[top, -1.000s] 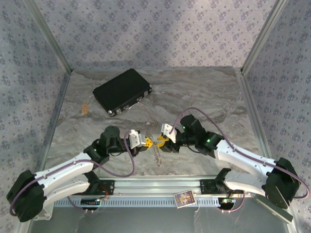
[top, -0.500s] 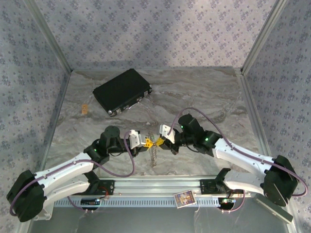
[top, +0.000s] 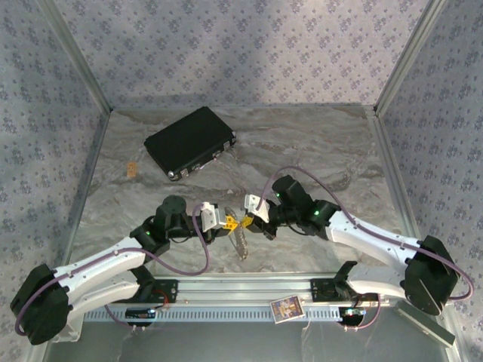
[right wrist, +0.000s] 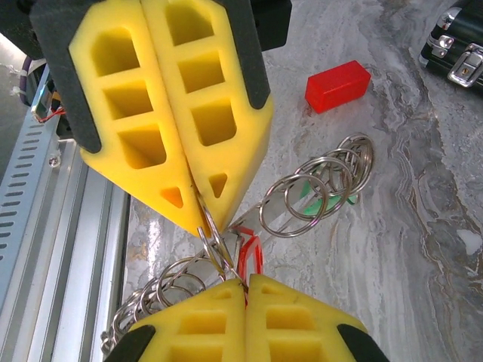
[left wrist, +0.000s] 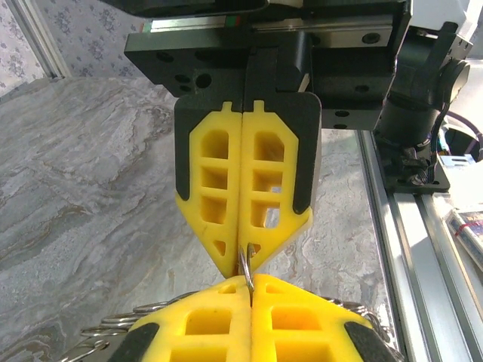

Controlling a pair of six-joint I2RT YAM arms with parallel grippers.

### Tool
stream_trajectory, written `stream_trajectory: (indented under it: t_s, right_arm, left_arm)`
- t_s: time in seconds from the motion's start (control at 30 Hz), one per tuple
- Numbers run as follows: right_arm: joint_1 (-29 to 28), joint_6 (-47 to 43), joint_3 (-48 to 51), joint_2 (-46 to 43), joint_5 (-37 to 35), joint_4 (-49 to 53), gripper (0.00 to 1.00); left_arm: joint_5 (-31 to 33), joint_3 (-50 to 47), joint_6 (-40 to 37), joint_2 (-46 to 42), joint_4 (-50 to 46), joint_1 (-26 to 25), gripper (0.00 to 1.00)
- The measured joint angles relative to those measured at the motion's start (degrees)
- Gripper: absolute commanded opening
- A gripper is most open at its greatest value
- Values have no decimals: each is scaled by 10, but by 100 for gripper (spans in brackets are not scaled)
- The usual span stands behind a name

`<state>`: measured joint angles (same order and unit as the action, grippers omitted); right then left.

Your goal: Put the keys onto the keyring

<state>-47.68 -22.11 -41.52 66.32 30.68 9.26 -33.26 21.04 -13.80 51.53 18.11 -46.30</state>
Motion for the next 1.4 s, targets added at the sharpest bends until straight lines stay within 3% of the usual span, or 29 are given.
stream_trajectory:
  t_s: [0.23,0.43,0.6,0.83,0.97,1.03,1.4]
  right_arm:
    - [0,-2,0,-22,0,0,20]
    - [-1,2,0,-32,2,-4,21]
    - [-5,6,0,-28,11,-23,19]
    - [-7,13,0,-17,19,-31,0]
    - [-7,10,0,-17,16,-26,0]
    - [-8,1,-5,-17,10,-7,0]
    - [-35,-84,-108,21,-59,144,0]
  left_arm:
    - [-5,0,1,0,5,0,0]
    - [-8,0,4,0,14,0,0]
    - [-8,0,4,0,14,0,0]
    - [-5,0,4,4,13,0,0]
    - [3,0,3,4,11,0,21]
    - [11,1,3,4,5,-2,27]
    - [45,57,-24,38,-82,-17,17]
